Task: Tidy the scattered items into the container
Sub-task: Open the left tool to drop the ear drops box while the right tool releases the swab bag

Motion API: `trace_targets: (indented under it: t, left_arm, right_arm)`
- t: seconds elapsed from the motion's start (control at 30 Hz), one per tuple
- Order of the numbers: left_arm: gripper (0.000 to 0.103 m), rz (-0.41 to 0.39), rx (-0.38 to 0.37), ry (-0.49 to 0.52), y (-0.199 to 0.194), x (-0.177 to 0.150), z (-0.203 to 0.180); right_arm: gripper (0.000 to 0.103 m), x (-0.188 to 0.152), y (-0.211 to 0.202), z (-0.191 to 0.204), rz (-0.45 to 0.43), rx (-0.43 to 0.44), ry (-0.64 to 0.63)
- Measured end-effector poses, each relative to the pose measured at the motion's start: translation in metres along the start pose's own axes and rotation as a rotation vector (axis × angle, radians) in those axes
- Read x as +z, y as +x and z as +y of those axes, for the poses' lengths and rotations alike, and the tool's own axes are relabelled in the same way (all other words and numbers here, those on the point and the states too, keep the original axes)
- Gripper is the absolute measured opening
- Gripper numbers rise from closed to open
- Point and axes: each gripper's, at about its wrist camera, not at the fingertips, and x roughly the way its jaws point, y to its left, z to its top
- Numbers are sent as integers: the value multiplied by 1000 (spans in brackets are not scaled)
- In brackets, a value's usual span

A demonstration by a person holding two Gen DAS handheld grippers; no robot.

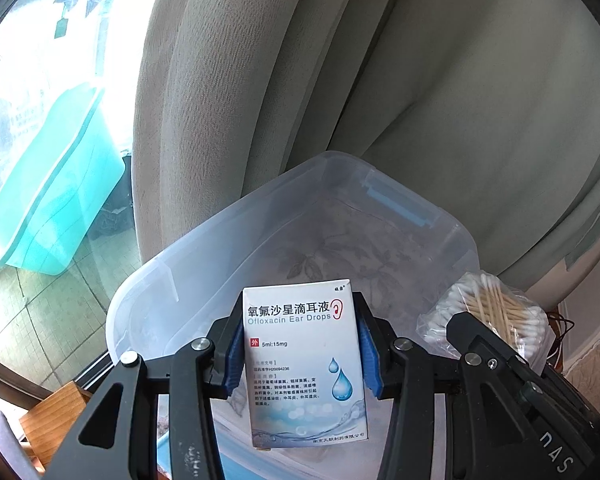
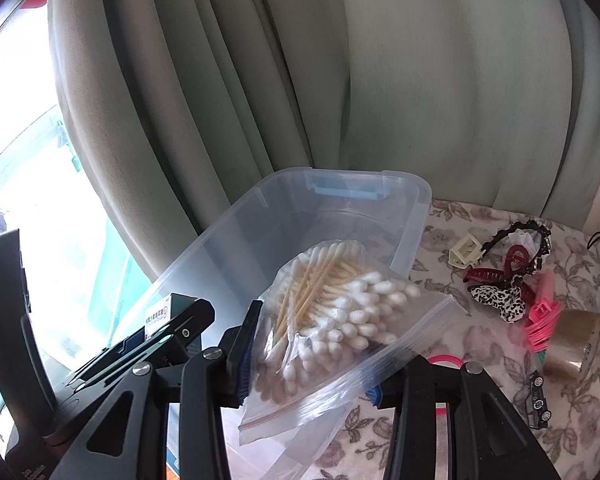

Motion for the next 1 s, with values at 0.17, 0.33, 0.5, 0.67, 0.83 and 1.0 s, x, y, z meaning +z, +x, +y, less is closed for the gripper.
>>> trace_targets:
  t: [0.17,0.33,0.5,0.67,0.83,1.0]
  left_arm:
    - [48,3,27,13,5,-2,0]
    - [48,3,33,17,5,-6,2]
    - [49,2,37,20,5,-6,2]
    - [49,4,40,19,5,-8,2]
    - [50,11,34,12,3,-8,2]
    - [52,18,22,2,-4,-22,6]
  right_arm:
    - [46,1,5,-4,2,5,1]
    - [47,1,7,-7,-2,9,0]
    - [47,0,9,-9,-7,8,-4]
    - [47,0,9,-9,-10,5,-8]
    - [52,1,5,-10,-32,2,-7]
    - [54,2,-1,-9,-48,5,-6]
